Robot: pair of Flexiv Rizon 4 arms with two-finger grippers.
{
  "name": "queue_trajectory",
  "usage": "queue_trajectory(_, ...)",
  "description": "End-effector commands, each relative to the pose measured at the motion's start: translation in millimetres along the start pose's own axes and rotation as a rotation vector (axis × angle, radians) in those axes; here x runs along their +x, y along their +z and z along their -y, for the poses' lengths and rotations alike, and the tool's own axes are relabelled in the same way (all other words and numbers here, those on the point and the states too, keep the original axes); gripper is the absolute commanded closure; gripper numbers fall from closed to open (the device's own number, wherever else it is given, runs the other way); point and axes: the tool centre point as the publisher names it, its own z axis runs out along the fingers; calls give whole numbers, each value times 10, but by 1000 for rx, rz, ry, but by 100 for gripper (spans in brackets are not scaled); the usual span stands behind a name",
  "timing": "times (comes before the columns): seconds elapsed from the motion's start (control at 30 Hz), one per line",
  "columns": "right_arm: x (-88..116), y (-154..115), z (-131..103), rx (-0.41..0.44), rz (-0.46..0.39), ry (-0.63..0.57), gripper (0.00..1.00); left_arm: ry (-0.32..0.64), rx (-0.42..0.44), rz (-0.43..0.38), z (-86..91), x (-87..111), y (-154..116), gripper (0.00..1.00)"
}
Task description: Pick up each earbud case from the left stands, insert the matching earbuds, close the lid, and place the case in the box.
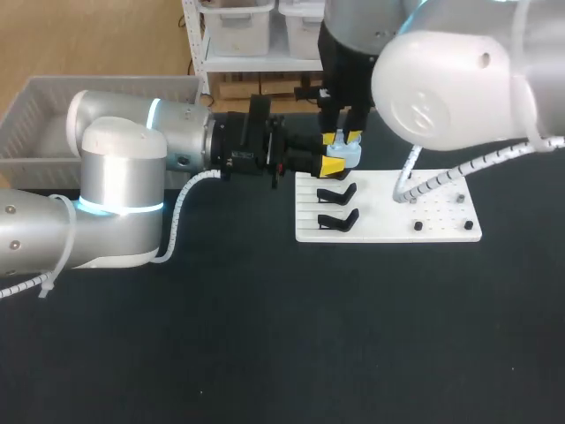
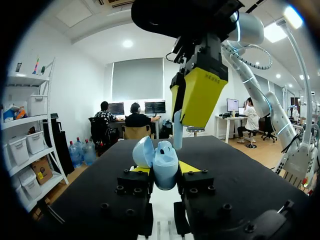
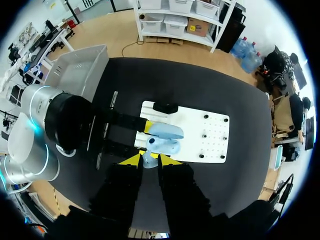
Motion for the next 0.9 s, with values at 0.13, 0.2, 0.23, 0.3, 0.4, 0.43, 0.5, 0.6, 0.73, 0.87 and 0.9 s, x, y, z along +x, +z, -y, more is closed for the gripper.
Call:
queue_trajectory(0.13,-13,36,2,1,-4,-7,100,3,-5,2,13,8,2,100)
queue_trajectory(0.2,-14,49,15,4,-5,-9,100,3,-5,2,13,8,2,100)
queue_trajectory(0.23,-17,55,24,5,-6,-8,100,3,-5,2,13,8,2,100)
queue_trajectory(0.3,-20,66,34,8,-8,-6,100,3,-5,2,13,8,2,100)
queue_trajectory(0.4,-23,85,45,14,-9,-6,100,3,-5,2,13,8,2,100)
queue_trajectory(0.43,-24,87,47,16,-8,-7,100,3,-5,2,13,8,2,100)
queue_trajectory(0.5,-29,87,50,15,-7,-7,100,3,-5,2,13,8,2,100)
queue_trajectory(0.6,-36,87,53,15,-5,-7,100,3,-5,2,13,8,2,100)
queue_trajectory(0.73,-41,104,58,17,-7,-8,100,3,-5,2,13,8,2,100)
queue_trajectory(0.87,-44,113,56,18,-10,-8,100,3,-5,2,13,8,2,100)
queue_trajectory(0.9,-45,116,55,18,-10,-8,100,3,-5,2,13,8,2,100)
